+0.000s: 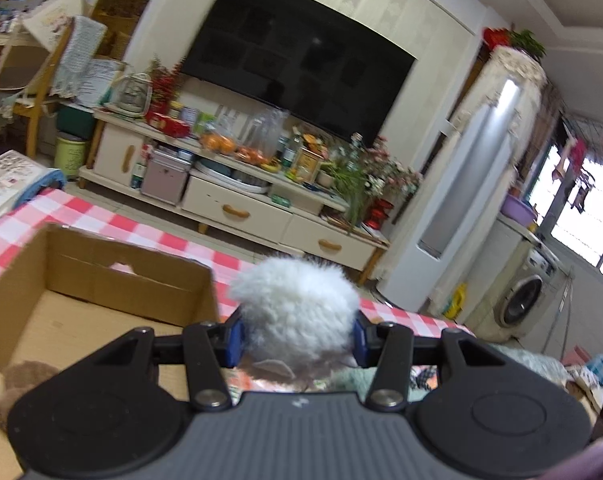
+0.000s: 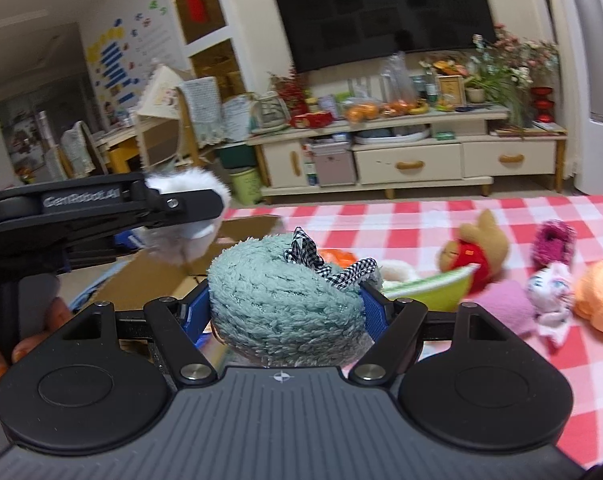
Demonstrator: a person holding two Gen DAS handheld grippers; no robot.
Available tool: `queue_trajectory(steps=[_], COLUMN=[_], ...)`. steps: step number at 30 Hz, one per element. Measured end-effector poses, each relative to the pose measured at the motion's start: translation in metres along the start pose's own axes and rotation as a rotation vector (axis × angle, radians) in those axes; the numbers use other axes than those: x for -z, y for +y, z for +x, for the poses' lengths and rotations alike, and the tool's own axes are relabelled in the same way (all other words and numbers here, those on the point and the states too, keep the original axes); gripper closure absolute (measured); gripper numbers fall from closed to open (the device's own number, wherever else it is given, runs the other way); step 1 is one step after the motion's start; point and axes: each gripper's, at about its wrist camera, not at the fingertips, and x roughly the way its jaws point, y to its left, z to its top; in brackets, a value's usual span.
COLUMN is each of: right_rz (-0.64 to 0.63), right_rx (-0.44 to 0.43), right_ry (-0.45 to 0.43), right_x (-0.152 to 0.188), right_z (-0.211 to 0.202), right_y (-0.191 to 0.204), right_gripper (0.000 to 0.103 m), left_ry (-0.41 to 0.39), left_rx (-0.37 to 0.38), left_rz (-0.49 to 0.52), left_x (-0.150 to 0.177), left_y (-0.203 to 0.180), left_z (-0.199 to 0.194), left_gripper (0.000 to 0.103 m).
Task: Organize soft objects
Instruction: 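Carry the pompom and knit hat over the cardboard box and release both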
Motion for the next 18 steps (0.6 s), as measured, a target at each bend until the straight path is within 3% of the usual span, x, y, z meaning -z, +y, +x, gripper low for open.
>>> queue_trajectory(steps=[10,18], right_rz=[-0.072,-0.143], right_rx=[-0.131,-0.206], right_ry=[0.034,0.093], right_x=[0.005,0.019], right_z=[0.029,0.048], right_y=[0.05,0.078], right_gripper=[0.01,0.009], left_ry=[-0.043,-0.015], left_rx=[-0.133,-0.229], left_rz=[-0.071,-0.091], left_x=[-0.015,-0.017], left_y=[0.049,0.079], left_z=[-0.017,-0.015], left_gripper=[0.053,0.053])
